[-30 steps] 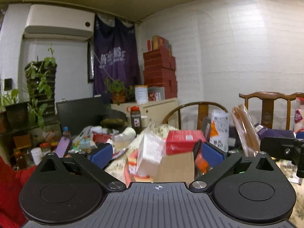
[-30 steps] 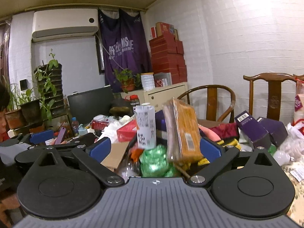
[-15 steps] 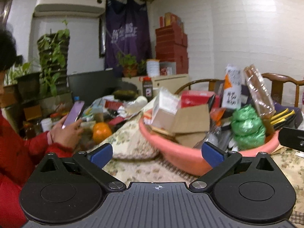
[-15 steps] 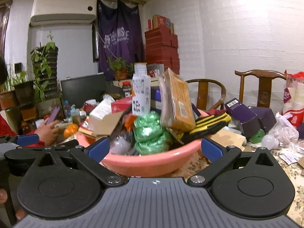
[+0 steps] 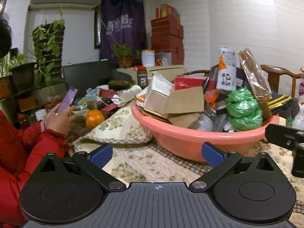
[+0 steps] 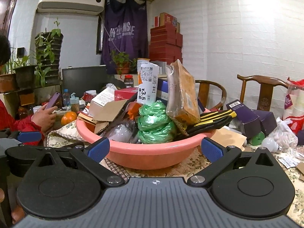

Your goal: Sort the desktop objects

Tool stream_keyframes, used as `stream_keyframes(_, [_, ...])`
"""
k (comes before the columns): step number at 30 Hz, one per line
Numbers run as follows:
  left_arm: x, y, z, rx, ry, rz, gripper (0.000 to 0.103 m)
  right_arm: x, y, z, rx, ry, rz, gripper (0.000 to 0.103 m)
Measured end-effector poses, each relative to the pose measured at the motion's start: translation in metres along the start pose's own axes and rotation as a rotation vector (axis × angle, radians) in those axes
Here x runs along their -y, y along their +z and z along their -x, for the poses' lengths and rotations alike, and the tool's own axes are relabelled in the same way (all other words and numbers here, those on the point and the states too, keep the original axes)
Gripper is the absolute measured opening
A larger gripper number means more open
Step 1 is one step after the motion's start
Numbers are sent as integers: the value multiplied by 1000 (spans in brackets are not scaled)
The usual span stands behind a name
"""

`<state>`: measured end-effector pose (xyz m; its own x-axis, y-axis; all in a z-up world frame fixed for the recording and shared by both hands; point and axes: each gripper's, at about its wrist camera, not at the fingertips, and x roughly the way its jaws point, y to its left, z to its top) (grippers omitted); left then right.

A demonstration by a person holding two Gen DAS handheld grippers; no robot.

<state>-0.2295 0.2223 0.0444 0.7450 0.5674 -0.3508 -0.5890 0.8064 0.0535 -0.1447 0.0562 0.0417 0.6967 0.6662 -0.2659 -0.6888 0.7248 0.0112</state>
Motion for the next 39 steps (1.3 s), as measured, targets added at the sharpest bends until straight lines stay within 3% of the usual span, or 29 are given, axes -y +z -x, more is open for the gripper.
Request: stream_keyframes(39, [14,-9,-34,-81,-59,-11,103,6,-10,-35,-68,12,-45,102])
